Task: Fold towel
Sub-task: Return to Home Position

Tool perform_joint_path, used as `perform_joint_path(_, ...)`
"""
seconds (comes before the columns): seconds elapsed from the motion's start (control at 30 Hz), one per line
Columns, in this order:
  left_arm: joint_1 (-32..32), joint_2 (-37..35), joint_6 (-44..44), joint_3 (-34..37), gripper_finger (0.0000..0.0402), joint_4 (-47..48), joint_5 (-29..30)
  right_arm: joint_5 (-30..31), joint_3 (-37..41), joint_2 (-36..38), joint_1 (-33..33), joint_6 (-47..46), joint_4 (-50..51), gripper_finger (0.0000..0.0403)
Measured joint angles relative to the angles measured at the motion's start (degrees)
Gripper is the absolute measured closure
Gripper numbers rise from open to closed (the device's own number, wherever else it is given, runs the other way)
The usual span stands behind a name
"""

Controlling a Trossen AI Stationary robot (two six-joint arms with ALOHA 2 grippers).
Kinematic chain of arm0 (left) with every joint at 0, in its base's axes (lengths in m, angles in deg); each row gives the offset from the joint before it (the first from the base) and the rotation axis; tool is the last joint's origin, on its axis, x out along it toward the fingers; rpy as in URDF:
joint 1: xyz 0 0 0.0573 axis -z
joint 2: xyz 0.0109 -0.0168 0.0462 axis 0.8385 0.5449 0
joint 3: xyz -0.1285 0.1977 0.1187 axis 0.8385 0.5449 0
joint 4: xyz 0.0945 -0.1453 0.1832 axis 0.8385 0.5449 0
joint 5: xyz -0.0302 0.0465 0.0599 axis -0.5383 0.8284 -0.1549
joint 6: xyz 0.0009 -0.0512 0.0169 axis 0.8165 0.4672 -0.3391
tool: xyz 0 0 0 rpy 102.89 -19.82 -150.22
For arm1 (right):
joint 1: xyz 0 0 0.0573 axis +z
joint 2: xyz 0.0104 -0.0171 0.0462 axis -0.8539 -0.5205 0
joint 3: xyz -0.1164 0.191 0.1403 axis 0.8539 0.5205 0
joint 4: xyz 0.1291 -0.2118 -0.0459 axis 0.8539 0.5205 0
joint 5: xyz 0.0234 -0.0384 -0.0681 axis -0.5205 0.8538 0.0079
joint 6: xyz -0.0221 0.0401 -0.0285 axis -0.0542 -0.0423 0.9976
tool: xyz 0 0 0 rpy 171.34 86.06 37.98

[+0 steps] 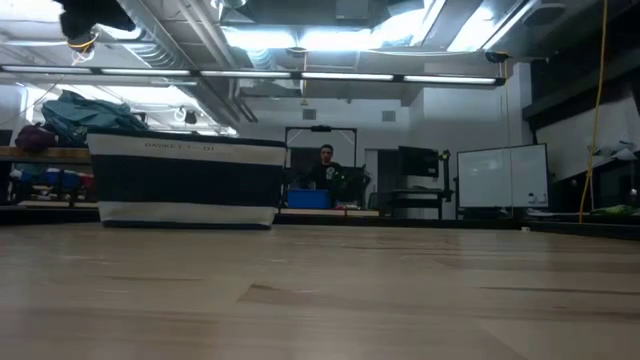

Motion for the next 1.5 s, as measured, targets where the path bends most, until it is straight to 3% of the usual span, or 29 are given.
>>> perform_joint_path(0.1,1.1,-4.4,2.6,3.3,0.0399,-0.4,-5.4,7.1,0.0,1.7,4.2,-4.7,5.2,0.0242)
perform_joint_path(0.3,2.5,-11.3,10.8,14.2,0.0399,-6.8,-10.7,21.3,0.1,2.8,13.9,-20.8,18.9,0.0242)
perform_joint_path(0.37,3.0,-13.2,14.0,19.1,0.0399,-10.9,-12.6,25.8,2.6,3.3,17.3,-24.6,18.5,0.0242)
perform_joint_path(0.5,4.7,-16.3,19.1,27.9,0.0399,-22.0,-16.4,29.1,10.0,5.5,23.3,-29.9,19.1,0.0242)
perform_joint_path(0.77,10.9,-17.2,21.2,40.3,0.0399,-48.8,-16.5,31.8,26.6,9.2,30.0,-45.7,17.5,0.0242)
perform_joint_path(0.97,16.9,-16.2,19.2,48.5,0.0399,-64.2,-11.7,31.8,32.2,9.4,31.3,-43.1,2.4,0.0242)
perform_joint_path(1.07,20.0,-15.9,16.8,50.9,0.0399,-64.3,-8.5,30.2,32.6,9.4,31.3,-34.4,-9.3,0.0242)
perform_joint_path(1.17,23.2,-15.9,17.5,52.8,0.0399,-64.4,-6.3,24.8,32.6,9.4,30.3,-19.3,-24.8,0.0242)
perform_joint_path(1.33,28.7,-15.9,17.2,54.1,0.0399,-64.9,-3.8,3.3,32.6,9.3,26.9,10.3,-49.5,0.0242)
perform_joint_path(1.43,32.1,-15.9,16.0,54.1,0.0399,-65.3,-0.1,-8.7,32.5,9.4,23.6,21.0,-55.8,0.0242)
perform_joint_path(1.5,34.3,-15.9,15.4,54.2,0.0399,-66.1,2.1,-12.4,32.5,10.2,21.2,23.7,-55.7,0.0242)
